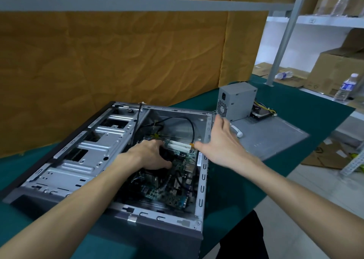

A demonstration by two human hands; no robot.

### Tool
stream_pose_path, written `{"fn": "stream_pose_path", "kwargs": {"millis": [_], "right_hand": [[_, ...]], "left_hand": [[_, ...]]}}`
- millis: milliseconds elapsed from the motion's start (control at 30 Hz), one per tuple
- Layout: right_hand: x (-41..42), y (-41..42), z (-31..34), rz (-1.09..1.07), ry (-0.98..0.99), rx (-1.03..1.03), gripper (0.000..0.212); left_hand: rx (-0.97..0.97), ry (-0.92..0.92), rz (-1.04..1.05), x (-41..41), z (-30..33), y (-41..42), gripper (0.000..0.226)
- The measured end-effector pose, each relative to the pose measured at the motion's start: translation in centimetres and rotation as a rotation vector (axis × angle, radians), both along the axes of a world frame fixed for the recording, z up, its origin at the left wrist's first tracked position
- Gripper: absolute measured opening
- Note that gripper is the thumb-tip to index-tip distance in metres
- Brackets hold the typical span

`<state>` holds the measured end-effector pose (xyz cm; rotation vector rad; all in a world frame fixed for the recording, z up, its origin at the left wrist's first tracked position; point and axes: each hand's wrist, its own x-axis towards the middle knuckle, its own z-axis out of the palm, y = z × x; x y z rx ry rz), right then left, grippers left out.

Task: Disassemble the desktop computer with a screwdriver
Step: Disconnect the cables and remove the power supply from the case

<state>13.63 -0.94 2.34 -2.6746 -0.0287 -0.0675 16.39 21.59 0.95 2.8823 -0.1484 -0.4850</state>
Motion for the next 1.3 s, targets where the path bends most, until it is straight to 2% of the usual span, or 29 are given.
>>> {"fn": "stream_pose_path", "kwargs": {"millis": [133, 267, 433, 567, 633, 700, 767, 900, 967, 1100, 1300], "right_hand": [[2.2, 1.9, 0.8, 0.055, -0.094, -0.188, 0.097], [4.6, 3.2, 1.2, 0.117, -0.146, -0.275, 0.086], [7.6, 4.7, 1.1, 0.2, -0.244, -0.333, 0.069], [10.8, 5.5, 1.5, 0.193, -0.347, -0.384, 0.054], [12.7, 5.9, 2.0, 0.202, -0.317, -0.387, 0.05], [14.2, 6.2, 2.3, 0.228, -0.231, -0.362, 0.047], [15.1, 6.3, 1.7, 0.24, -0.17, -0.315, 0.057], [15.1, 6.5, 0.1, 0.19, -0.287, -0.339, 0.073], [15.2, 6.7, 0.0, 0.189, -0.285, -0.356, 0.075], [15.2, 6.6, 0.0, 0.199, -0.259, -0.372, 0.07], [14.9, 6.5, -0.2, 0.194, -0.24, -0.341, 0.064]], "left_hand": [[0.069, 0.091, -0.022, -0.4, 0.6, 0.5, 0.091], [0.145, 0.138, -0.085, -0.6, 0.8, 0.1, 0.097], [0.167, 0.245, -0.098, -0.4, 0.5, -0.2, 0.084], [0.184, 0.315, -0.09, 0.3, 0.4, -0.9, 0.099], [0.155, 0.262, -0.011, 0.9, -0.1, -1.3, 0.09], [0.015, 0.158, 0.1, 1.8, -0.8, -1.8, 0.071], [-0.103, 0.04, 0.219, 2.7, -1.5, -2.2, 0.056], [-0.162, -0.078, 0.384, 4.8, -3.0, -2.3, 0.057], [-0.188, -0.122, 0.461, 6.2, -3.4, -1.9, 0.054], [-0.239, -0.228, 0.502, 7.6, -4.2, -1.1, 0.036], [-0.328, -0.22, 0.49, 8.6, -5.5, -0.5, 0.026]]}}
